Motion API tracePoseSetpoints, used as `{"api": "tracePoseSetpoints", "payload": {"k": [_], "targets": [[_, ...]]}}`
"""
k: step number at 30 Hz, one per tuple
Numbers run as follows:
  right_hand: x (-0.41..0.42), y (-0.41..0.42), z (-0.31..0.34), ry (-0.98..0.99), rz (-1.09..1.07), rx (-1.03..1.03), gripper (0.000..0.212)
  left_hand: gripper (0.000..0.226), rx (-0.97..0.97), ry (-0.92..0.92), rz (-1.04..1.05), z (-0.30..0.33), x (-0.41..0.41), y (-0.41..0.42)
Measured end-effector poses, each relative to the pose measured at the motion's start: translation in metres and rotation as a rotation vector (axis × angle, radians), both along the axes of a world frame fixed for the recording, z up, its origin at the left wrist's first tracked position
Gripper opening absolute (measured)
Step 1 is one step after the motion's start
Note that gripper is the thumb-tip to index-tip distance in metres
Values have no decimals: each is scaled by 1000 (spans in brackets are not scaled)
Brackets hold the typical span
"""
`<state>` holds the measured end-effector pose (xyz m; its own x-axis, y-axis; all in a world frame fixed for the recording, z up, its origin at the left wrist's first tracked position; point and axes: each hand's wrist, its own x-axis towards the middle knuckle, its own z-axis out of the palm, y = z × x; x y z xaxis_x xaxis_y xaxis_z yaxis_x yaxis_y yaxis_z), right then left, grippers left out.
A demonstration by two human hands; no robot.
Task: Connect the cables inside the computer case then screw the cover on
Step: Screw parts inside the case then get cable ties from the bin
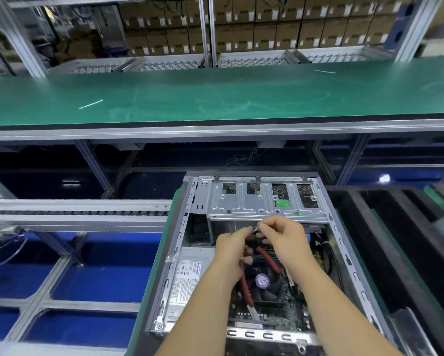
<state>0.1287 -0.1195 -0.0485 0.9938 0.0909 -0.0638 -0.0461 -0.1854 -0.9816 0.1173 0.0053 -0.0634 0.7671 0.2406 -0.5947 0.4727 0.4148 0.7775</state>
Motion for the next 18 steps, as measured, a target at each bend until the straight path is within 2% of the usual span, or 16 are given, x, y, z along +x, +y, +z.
{"api": "tracePoseSetpoints", "payload": {"k": [3, 6, 9, 11, 15, 18], "targets": [[0, -1, 6, 168, 32, 120, 16, 13, -219, 109, -49, 14, -7, 4], [0, -12, 10, 258, 32, 141, 12, 28, -385, 132, -84, 21, -15, 10], [-8, -23, 10, 338, 112, 127, 10, 50, -510, 70, -101, 24, -26, 8], [-16, -25, 6, 344, 107, 140, 10, 55, -501, 41, -110, 22, -33, 5], [-30, -22, 2, 291, 77, 118, 9, 51, -421, 62, -73, 19, -38, -3], [-37, -20, 2, 374, 57, 212, 8, 50, -392, -1, -60, 19, -41, -3]]}}
